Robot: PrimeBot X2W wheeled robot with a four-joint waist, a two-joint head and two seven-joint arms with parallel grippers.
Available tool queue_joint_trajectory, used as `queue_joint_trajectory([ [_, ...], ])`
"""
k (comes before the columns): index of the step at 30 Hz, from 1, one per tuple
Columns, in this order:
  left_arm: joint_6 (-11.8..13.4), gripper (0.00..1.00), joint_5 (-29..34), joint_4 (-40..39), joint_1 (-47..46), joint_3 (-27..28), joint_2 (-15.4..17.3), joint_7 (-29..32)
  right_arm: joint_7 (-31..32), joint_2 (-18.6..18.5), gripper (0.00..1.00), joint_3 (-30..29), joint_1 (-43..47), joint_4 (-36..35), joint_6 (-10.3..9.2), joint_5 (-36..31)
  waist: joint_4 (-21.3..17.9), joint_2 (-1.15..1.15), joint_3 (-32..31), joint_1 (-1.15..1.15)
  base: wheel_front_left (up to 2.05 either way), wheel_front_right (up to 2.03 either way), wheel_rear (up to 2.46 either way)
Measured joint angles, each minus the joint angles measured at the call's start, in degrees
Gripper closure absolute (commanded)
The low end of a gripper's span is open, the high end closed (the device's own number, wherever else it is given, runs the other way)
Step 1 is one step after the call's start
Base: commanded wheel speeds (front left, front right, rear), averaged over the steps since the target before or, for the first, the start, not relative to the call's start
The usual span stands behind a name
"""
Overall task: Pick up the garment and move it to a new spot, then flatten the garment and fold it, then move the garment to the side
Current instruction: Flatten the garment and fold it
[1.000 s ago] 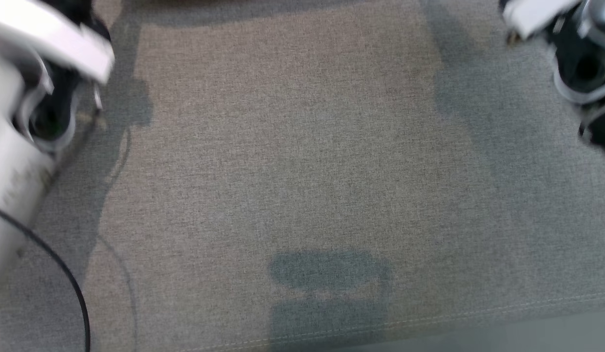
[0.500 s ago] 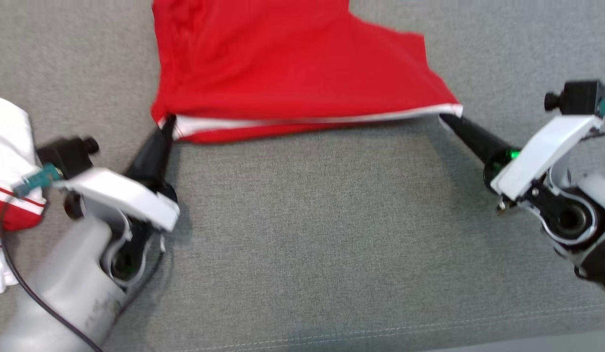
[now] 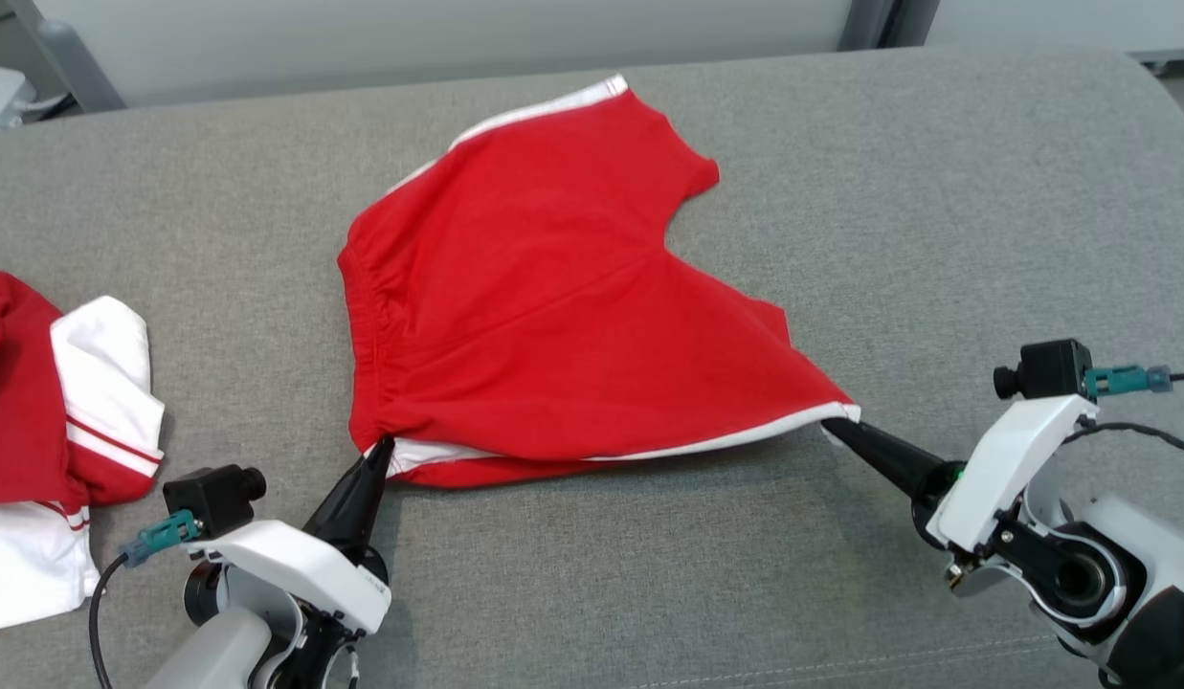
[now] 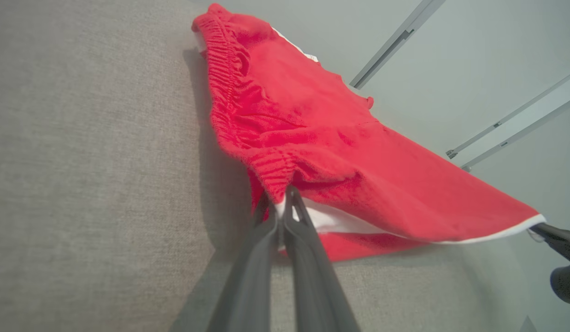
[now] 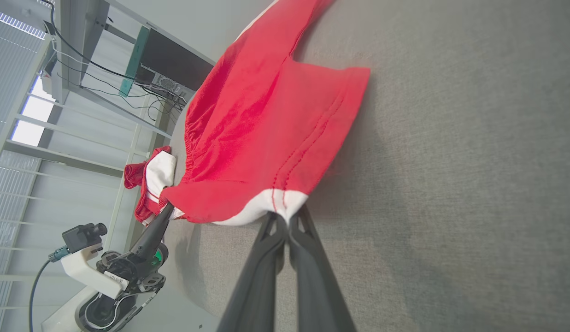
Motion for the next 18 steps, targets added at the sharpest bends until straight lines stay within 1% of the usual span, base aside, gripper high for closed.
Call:
queue_joint_trajectory([
  [2,0.00,1.00,0.04,0.37,0.51,0.00,0.01,0.00,0.40,-0.04,1.00,-0.02,0.92,-0.03,0.00,0.00,-0.12,0.00,-0.77,0.00,0.00,0.00,0.00],
  [3,0.00,0.97,0.09,0.77,0.62,-0.01,0.03,0.00,0.71,-0.07,1.00,0.05,1.29,-0.02,0.00,-0.08,-0.18,0.00,-0.96,0.00,0.00,0.00,0.00],
  [4,0.00,0.69,0.36,1.25,0.62,-0.11,0.10,0.00,0.80,-0.04,1.00,0.20,1.44,0.05,0.00,-0.51,-0.28,0.00,-1.04,0.00,0.00,0.00,0.00],
  [5,0.00,0.05,0.36,1.25,0.62,-0.11,0.10,0.00,0.80,-0.04,0.60,0.20,1.44,0.05,0.00,-0.51,-0.28,0.00,-1.04,0.00,0.00,0.00,0.00],
  [6,0.00,0.00,1.00,1.57,0.62,-0.29,0.19,0.00,0.80,-0.04,0.16,0.26,1.46,0.21,0.00,-1.13,-0.36,0.00,-1.07,0.00,0.00,0.00,0.00],
  [7,0.00,0.00,1.47,1.77,0.62,-0.40,0.20,0.00,0.75,-0.04,0.00,0.34,1.46,0.32,0.00,-2.04,-0.40,0.00,-1.09,0.00,0.00,0.00,0.00],
  [9,0.00,0.00,2.27,2.18,0.63,-0.63,0.18,0.00,0.04,-0.01,0.00,0.42,1.46,0.47,0.00,-3.45,-0.40,0.00,-1.14,0.00,0.00,0.00,0.00],
  [14,0.00,0.00,5.12,2.77,0.79,-0.97,0.47,0.00,-4.27,-0.23,0.00,0.19,1.44,1.05,0.00,-6.99,-0.10,0.00,-1.72,0.00,0.00,0.00,0.00],
  [16,0.00,0.00,5.88,2.65,1.35,0.24,0.41,0.00,-7.57,-0.29,0.00,0.01,1.36,2.41,0.00,-8.96,0.19,0.00,-2.20,0.00,0.00,0.00,0.00],
  [18,0.00,0.00,8.79,2.44,2.93,3.50,0.29,0.00,-13.47,-0.37,0.00,0.04,1.27,5.42,0.00,-13.33,0.63,0.00,-3.03,0.00,0.00,0.00,0.00],
])
